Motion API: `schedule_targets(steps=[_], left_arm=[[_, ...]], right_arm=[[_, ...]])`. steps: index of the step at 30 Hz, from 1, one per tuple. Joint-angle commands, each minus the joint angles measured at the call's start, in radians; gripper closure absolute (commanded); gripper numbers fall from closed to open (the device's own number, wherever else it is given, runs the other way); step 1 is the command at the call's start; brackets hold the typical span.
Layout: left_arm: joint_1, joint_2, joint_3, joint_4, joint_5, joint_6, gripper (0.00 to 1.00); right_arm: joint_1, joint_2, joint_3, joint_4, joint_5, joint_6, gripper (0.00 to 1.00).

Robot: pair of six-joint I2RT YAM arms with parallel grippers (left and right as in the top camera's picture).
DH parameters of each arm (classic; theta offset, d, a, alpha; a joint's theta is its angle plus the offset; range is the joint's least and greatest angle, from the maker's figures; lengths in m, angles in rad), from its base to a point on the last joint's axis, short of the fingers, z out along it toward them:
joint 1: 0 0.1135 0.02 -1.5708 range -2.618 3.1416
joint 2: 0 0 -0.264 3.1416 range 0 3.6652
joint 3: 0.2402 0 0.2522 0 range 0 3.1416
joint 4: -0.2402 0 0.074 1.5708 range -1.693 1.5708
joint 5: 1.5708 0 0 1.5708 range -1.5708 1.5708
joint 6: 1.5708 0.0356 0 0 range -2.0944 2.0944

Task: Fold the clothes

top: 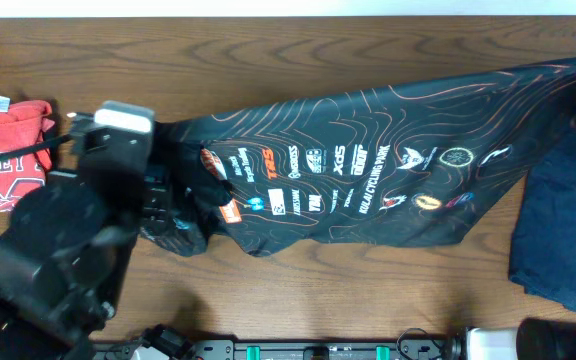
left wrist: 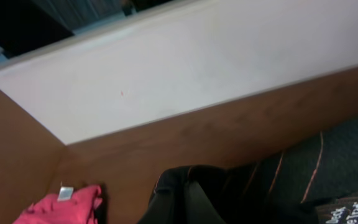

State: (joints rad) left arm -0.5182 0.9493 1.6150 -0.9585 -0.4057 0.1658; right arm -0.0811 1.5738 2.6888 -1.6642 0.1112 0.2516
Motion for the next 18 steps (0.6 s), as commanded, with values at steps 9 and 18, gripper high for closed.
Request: schedule_targets(steps=[9, 18], left_arm=[[0.024, 0.307, 0.019, 0.026, -0.078, -0.021, 0.94], [0.154, 0.612, 0.019, 0.268, 0.074, -0.021, 0.94]], right_arm=[[-0.034, 0.269, -0.002, 0.006, 0.123, 0.058, 0.99], [-0.043, 0.457, -0.002, 0.098, 0.086, 0.008, 0.99]])
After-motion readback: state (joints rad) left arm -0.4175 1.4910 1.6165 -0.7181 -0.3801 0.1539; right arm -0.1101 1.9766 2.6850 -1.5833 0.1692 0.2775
